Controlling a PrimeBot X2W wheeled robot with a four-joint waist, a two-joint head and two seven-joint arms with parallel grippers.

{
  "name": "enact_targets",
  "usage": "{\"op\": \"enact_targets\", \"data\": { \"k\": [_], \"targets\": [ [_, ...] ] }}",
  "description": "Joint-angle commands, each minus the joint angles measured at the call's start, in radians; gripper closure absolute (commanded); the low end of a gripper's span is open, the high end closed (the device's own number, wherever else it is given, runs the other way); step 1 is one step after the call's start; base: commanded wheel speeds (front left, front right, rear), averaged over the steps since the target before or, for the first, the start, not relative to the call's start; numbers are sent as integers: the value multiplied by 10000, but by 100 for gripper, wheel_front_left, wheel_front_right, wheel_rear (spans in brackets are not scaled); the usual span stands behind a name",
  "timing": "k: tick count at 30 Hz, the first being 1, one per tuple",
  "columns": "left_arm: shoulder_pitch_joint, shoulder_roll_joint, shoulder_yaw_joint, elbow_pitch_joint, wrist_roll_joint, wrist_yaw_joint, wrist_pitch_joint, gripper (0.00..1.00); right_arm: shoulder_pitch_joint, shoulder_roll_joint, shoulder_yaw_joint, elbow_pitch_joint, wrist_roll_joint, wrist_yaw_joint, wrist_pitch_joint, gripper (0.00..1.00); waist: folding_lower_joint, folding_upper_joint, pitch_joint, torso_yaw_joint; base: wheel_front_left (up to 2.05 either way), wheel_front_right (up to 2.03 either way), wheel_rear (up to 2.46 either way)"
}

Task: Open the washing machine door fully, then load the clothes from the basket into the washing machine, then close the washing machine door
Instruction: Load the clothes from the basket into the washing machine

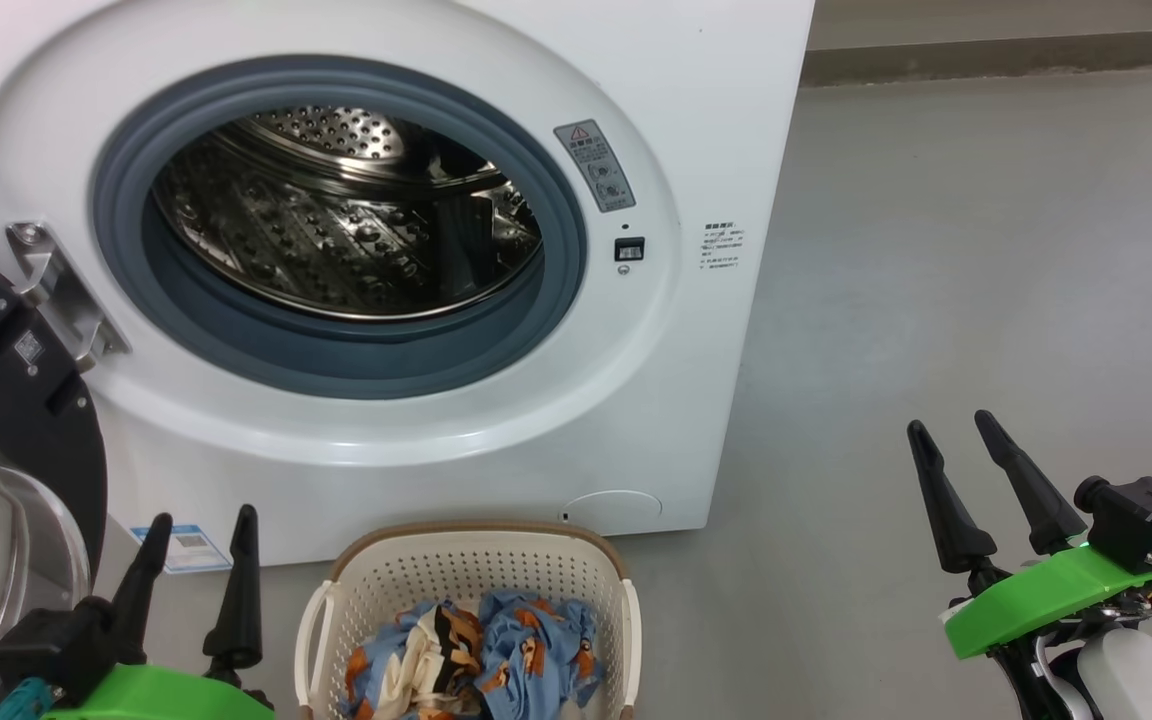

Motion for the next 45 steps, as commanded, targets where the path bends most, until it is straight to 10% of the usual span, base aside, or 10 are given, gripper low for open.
{"op": "enact_targets", "data": {
  "k": [1,45],
  "targets": [
    [-368,304,373,-243,54,59,-142,0,-199,-104,140,-225,-16,58,-122,0,0,0,-1,-3,0,0,0],
    [-1005,330,158,-209,271,74,-240,0,-566,5,-79,-386,-214,58,-122,0,0,0,1373,-288,0,0,0]
  ]
}}
